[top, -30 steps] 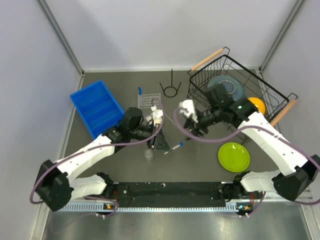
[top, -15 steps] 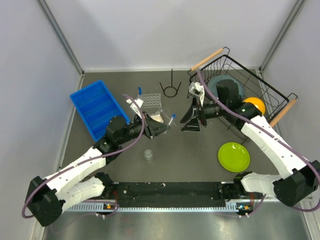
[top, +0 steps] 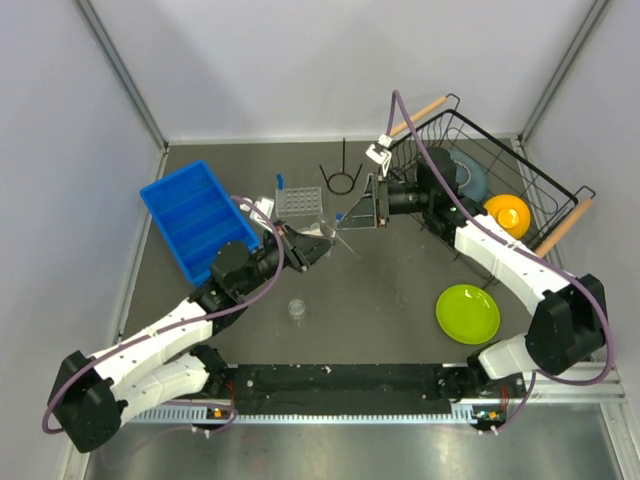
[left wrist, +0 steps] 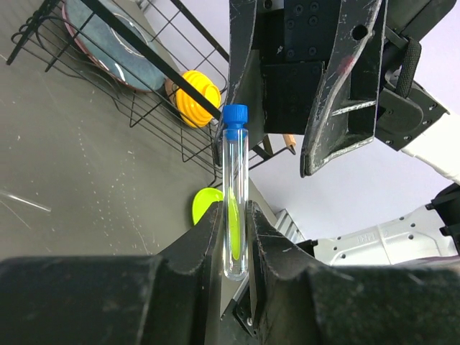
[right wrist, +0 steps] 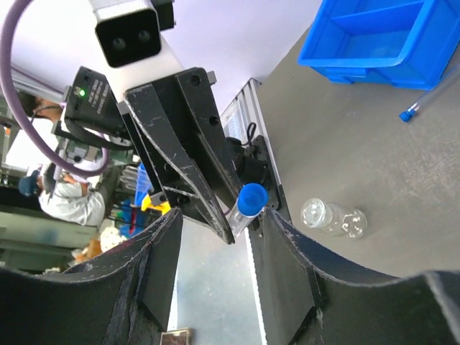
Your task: Organize the chemistry lab equipment
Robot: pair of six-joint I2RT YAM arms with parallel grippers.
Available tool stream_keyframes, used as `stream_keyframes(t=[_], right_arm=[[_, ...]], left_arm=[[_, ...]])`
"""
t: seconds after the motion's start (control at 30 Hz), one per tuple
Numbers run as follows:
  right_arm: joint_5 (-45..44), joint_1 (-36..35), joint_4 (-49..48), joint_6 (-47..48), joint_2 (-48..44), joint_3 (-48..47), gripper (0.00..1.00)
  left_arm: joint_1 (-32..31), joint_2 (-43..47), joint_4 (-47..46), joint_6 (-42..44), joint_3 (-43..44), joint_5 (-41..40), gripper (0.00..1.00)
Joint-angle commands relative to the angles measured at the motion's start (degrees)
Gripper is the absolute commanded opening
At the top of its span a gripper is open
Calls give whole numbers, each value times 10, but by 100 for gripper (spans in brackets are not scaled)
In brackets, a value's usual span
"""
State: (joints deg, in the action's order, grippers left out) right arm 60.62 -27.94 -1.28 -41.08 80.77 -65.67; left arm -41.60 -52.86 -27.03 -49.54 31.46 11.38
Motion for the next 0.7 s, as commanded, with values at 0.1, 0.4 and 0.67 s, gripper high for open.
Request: stream_keyframes(t=[0.1, 0.4, 0.67], right_arm=[[-17, -2, -63, -54, -5, 7, 48], [-23, -11, -83, -76, 26, -1, 40], [-18, -19, -108, -99, 41, -6, 35]], left_arm=[[-8, 26, -59, -6, -20, -64, 8], [-26, 22, -77, -22, -27, -108, 8], [-46, 19, -76, -25, -21, -159, 8]])
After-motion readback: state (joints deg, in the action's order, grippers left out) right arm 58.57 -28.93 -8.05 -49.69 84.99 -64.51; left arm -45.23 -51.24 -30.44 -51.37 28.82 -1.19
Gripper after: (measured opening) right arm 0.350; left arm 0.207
